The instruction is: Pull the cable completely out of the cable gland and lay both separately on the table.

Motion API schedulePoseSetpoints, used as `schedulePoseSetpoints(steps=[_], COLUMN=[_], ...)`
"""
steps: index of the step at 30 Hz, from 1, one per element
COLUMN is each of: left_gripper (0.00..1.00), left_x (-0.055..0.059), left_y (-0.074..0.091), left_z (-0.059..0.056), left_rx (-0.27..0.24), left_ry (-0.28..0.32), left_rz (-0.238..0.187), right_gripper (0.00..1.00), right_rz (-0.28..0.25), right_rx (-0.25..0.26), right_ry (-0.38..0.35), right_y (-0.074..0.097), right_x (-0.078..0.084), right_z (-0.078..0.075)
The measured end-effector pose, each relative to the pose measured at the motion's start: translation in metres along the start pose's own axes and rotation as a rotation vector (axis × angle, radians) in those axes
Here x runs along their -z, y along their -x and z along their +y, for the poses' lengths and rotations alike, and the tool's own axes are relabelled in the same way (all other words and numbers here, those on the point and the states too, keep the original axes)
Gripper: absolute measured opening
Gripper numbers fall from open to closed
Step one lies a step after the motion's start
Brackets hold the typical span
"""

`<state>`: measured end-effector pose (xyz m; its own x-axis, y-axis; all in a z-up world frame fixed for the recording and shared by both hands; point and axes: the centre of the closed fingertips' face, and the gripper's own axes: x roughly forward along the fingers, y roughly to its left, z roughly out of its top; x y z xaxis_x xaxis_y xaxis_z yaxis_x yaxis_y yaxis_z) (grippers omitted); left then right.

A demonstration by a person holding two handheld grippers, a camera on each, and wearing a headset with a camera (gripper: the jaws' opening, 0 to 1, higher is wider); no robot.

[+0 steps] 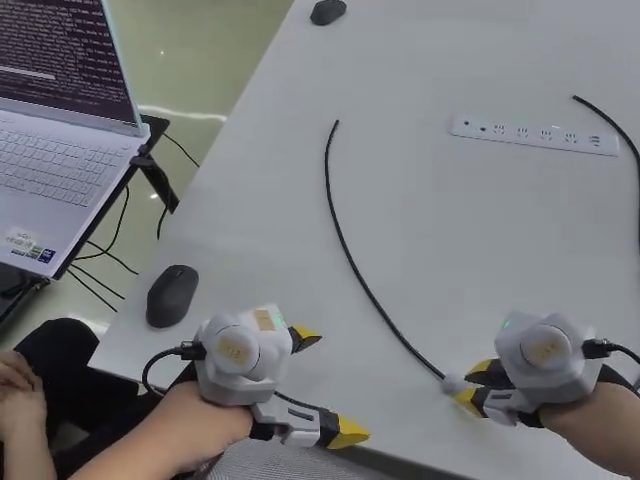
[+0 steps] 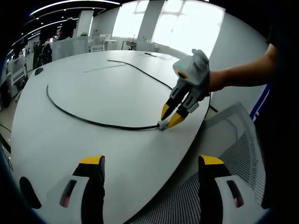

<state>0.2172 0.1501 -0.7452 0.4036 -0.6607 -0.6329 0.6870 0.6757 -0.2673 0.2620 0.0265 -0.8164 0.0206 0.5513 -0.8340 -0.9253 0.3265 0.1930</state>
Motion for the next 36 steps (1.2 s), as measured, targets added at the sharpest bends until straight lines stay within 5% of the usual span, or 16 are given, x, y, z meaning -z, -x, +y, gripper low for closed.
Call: schedulePoseSetpoints(steps=[8, 19, 29, 36], left_gripper=[0.79, 0.74, 0.69, 0.66], left_x=[0.005, -0.004, -0.004, -0.023], left_y=[0.0, 0.005, 0.001, 0.001], left_z=[-0.001, 0.001, -0.004, -0.01], left_rx=[0.004, -0.001, 0.032, 0.039], left_ry=[0.006, 0.007, 0.005, -0.016], left_rz=[0.021, 0.006, 0.007, -0.038], right_gripper=[0.09, 0.08, 0.07, 0.07], right_rz=[0.023, 0.031, 0.024, 0.003], right_rx=[-0.02, -0.018, -0.073, -0.086], right_ry=[0.0, -0.01, -0.046, -0.016], right_y=[-0.004, -0.004, 0.003, 0.023], right_x=[0.001, 0.002, -0.002, -0.016], right_z=[0.001, 0.002, 0.016, 0.025])
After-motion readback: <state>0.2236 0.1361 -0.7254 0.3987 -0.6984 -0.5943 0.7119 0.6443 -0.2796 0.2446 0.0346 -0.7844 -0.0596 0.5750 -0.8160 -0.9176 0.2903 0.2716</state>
